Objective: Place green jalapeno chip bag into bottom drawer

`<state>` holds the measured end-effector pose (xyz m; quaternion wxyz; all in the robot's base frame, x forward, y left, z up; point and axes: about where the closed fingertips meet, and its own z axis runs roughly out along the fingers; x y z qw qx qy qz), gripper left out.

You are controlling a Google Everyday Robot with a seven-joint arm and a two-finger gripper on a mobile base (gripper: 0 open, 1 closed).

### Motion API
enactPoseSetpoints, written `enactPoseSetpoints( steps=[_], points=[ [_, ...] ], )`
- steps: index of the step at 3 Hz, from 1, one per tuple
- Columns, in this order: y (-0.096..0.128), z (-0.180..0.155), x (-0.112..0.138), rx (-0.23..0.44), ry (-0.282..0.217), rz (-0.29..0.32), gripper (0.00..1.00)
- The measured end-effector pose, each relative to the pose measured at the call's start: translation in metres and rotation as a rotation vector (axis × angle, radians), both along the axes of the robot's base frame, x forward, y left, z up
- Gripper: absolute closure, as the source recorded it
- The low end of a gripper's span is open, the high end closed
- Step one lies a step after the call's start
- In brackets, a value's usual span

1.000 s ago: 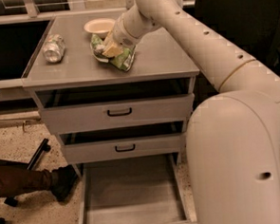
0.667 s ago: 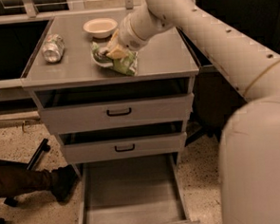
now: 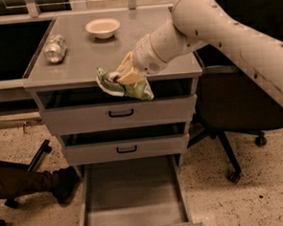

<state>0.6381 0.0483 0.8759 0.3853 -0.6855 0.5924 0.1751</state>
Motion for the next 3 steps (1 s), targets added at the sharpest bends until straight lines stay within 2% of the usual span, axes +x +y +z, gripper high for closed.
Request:
enactPoseSetpoints(
  steps=[1,2,3],
  points=[
    [-0.007,-0.005,-0.026,0.008,0.029,0.021,1.00],
    [-0.008,-0.013,-0.064,0.086,0.069,0.097,1.00],
    [-0.008,-0.014,-0.064,0.086,0.070,0.097,1.00]
  ],
)
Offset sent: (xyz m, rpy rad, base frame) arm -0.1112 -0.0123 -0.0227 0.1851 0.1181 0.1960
